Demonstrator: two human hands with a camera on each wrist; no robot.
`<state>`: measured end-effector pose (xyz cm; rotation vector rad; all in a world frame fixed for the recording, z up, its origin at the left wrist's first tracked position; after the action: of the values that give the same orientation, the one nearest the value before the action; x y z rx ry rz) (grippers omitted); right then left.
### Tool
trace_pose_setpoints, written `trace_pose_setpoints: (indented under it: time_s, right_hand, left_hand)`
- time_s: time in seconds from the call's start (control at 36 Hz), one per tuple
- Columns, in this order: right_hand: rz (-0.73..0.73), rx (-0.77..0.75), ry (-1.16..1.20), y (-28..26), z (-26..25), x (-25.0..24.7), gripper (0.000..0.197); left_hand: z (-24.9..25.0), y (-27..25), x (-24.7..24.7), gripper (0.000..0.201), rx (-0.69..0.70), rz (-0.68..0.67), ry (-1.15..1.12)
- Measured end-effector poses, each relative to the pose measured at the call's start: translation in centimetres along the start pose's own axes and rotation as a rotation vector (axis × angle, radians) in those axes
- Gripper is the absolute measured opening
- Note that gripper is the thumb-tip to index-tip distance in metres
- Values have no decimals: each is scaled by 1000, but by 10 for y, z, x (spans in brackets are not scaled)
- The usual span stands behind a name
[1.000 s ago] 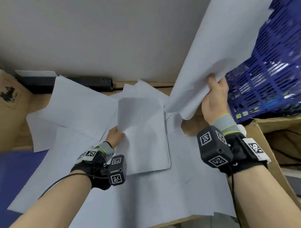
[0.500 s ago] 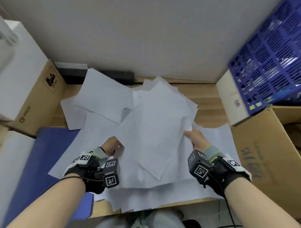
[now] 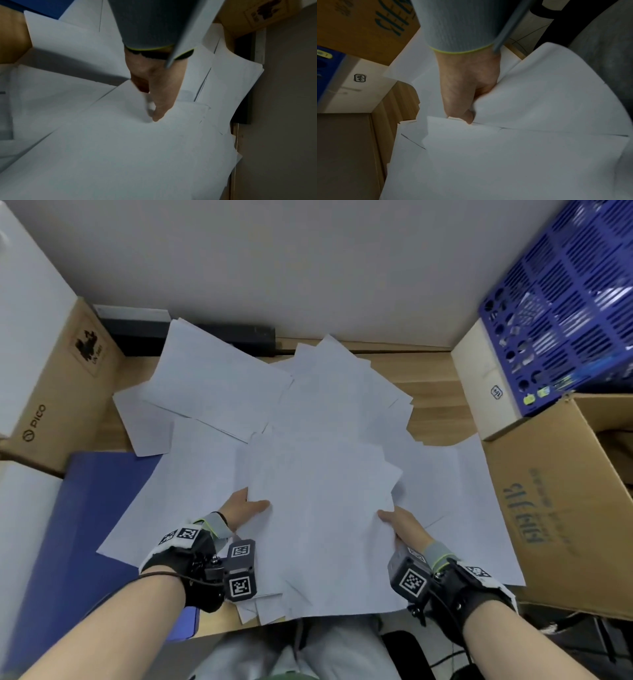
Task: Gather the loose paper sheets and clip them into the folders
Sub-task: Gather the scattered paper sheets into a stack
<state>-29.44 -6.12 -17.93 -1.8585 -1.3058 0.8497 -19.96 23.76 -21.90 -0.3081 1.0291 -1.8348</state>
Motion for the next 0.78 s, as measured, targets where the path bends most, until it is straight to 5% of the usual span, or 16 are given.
trace_pose_setpoints:
  time_s: [0.22,0.36,0.5,0.61,0.72,0.78]
  right_hand:
    - [88,-44,105,11,-16,-4,28]
    - [252,-76,32,22,-18,-26,35]
    - [86,-23,-76,33,-10,7,28]
    - [-74,58,-114,22,-2,30,8]
    - [-114,67,-29,19,-2,31,14]
    - [-59,102,71,23,0,23,35]
  left_hand:
    - [6,2,1,38,45,-15,154]
    - [0,-7,3,27,-9,-102,160]
    - [-5,-8,7,41,-67,-133,-15]
    - [-7,-2,6,32,-60,-84,-56]
    - [4,-3,12,26,16,-80,-54]
    - [14,-6,20,21,58,-110,-59]
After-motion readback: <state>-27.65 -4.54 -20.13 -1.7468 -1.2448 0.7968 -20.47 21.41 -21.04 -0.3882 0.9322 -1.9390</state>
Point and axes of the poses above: each hand's wrist, its own y-axis towards the middle knuckle, its own x-axis out of the palm, z = x × y, the point moved 10 cm from there along y, towards the middle knuckle, and after that the axes turned 6 degrees about y, right-handed, at the moved point
